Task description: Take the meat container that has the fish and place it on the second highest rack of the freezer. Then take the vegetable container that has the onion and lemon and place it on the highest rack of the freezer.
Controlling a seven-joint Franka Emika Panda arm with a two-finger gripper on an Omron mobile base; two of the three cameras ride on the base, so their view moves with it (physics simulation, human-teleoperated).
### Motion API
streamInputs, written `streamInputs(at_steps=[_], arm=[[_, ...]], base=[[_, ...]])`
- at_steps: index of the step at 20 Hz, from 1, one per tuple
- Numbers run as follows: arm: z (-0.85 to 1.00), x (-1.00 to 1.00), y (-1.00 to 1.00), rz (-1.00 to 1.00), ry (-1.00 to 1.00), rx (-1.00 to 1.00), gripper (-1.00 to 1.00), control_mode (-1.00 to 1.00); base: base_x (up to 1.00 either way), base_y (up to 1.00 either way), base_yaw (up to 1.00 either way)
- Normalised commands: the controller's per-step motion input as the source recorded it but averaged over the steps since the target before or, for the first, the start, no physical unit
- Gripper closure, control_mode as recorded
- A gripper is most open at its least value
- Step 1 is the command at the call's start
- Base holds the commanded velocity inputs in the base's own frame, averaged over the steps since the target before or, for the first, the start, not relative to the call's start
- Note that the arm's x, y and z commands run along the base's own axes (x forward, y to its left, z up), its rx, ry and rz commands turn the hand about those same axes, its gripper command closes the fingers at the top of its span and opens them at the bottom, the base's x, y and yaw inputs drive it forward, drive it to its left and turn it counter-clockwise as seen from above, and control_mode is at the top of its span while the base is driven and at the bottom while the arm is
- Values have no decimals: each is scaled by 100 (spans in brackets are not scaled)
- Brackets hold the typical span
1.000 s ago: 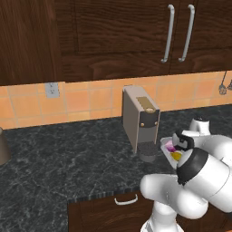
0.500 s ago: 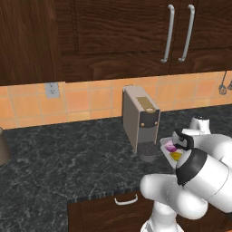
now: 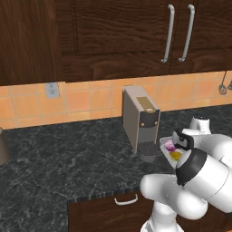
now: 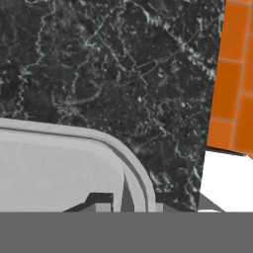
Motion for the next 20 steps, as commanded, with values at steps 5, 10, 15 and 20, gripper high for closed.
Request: streamInputs(at_steps=[5, 10, 15, 20], arm=[[14, -8, -1, -4, -4, 0, 100, -100], [64, -39, 0, -11, -1, 0, 100, -100], [77, -57, 5, -8, -8, 0, 100, -100], [78, -59, 53, -7, -6, -2, 100, -100]], base=[[0, 0, 0], [0, 0, 0], [0, 0, 0], [0, 0, 0]])
